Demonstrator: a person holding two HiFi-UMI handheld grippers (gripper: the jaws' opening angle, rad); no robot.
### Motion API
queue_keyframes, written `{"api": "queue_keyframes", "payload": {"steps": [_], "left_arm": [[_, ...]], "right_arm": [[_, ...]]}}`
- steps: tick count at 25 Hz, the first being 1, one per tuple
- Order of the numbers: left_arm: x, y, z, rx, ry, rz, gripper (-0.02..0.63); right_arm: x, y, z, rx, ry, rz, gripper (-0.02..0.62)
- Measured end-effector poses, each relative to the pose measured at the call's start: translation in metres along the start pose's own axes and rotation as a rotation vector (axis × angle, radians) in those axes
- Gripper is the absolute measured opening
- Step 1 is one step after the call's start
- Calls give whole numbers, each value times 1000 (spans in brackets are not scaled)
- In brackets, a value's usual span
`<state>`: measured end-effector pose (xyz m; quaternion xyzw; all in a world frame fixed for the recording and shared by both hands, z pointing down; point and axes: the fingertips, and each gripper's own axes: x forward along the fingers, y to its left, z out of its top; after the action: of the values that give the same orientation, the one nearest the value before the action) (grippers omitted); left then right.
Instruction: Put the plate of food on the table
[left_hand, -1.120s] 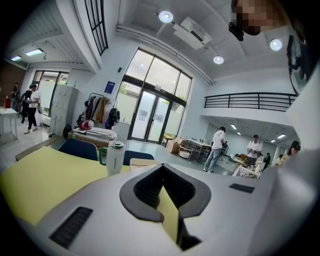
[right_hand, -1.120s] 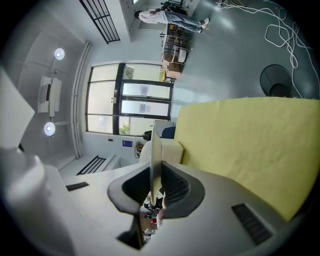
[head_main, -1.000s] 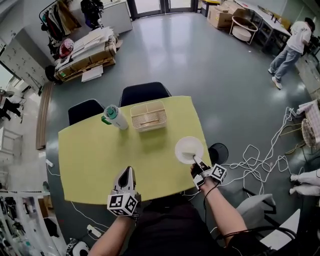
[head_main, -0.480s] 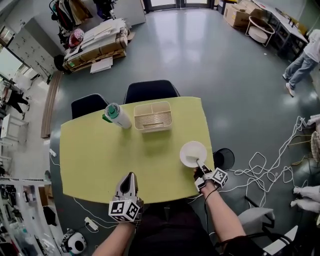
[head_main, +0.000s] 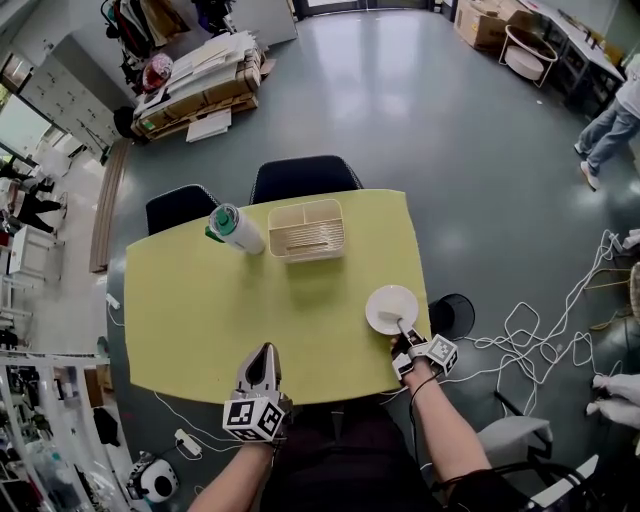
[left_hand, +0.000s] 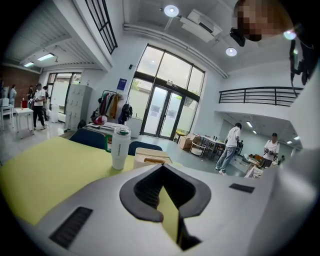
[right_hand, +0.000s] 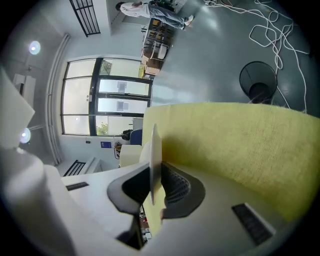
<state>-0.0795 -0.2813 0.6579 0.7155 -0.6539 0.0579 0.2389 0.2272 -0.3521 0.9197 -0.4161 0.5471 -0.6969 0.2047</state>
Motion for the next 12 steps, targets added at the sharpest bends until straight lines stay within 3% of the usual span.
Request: {"api": "queue_keyframes", "payload": {"steps": [6, 12], "left_arm": [[7, -6, -7, -11, 21, -9, 9], [16, -12, -9, -16, 22, -42, 9]], "right_arm": [[1, -4, 5, 13, -2, -39, 48], [-8, -20, 12, 24, -29, -204, 57]]}}
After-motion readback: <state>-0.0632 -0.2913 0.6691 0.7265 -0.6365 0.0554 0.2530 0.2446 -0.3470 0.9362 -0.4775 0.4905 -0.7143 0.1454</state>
